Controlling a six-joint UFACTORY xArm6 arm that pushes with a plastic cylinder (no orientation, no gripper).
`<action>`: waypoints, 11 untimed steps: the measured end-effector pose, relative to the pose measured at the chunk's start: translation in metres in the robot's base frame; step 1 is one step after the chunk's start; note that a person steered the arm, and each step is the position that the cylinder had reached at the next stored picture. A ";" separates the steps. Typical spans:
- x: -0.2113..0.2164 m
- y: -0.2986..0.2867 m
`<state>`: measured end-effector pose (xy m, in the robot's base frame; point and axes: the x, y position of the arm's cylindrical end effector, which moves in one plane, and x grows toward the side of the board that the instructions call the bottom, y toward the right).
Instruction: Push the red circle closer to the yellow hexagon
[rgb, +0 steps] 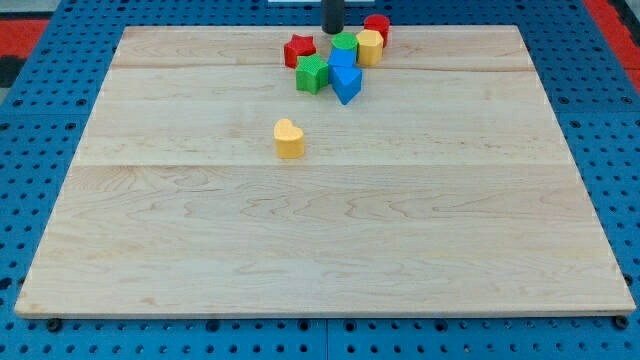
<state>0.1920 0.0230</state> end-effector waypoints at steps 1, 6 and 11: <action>0.000 0.015; 0.004 0.063; 0.065 0.136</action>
